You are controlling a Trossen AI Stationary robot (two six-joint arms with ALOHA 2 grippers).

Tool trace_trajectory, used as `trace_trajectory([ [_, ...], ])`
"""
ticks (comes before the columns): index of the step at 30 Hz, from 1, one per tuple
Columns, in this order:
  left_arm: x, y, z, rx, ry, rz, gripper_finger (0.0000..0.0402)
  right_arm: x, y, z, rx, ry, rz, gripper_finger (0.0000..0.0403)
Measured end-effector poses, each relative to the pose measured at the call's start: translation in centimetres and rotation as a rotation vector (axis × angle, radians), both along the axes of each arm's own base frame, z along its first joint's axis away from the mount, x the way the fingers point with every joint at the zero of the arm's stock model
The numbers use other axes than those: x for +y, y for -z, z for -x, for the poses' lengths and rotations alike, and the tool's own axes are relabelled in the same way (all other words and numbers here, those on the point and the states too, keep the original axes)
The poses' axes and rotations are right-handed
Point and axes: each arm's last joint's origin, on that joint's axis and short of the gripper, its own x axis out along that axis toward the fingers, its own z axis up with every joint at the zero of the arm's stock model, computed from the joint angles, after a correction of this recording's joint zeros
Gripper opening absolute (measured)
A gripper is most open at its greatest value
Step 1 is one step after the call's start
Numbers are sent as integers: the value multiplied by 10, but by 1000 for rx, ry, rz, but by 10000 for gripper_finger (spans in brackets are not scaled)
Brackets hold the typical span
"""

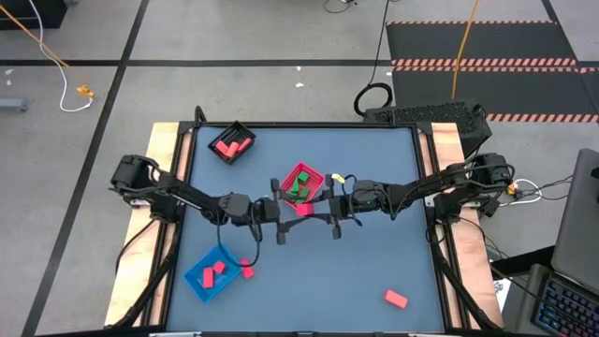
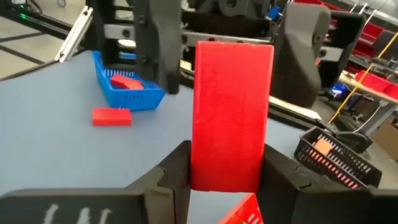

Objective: Sort & place blocks by color
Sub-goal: Put the red block into the blue bin

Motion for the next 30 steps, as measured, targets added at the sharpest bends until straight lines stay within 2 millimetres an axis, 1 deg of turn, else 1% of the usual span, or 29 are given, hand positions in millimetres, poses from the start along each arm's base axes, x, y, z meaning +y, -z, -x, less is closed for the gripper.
trace_trajectory([
  [4, 1, 5, -3, 28, -66, 13, 256, 0, -2, 0, -14, 1, -1, 121],
  [6, 1, 6, -4, 32, -80, 13, 245, 0, -2, 0, -14, 5, -2, 121],
  [8, 0, 6, -3, 35, -82, 16, 218, 0, -2, 0, -15, 6, -3, 121],
  [12, -4, 7, -3, 47, -59, 7, 130, 0, -1, 0, -10, 3, -31, 121],
  [14, -6, 7, -3, 48, -46, -2, 130, -1, -2, 0, -11, 8, -36, 125],
  [15, -6, 7, -3, 47, -41, -3, 130, -1, -2, 0, -12, 9, -40, 133],
  [20, -7, 7, -3, 48, -37, -3, 130, -5, -1, 0, -5, 71, -70, 205],
  [24, -7, 8, -2, 69, -37, -10, 130, -7, 2, 0, 27, 122, -57, 241],
  [27, -7, -1, 4, 111, -24, -23, 130, -8, 6, 1, 64, 178, -40, 254],
  [30, -12, -14, 18, 191, 2, -11, 130, -11, 9, 2, 93, 233, -23, 258],
])
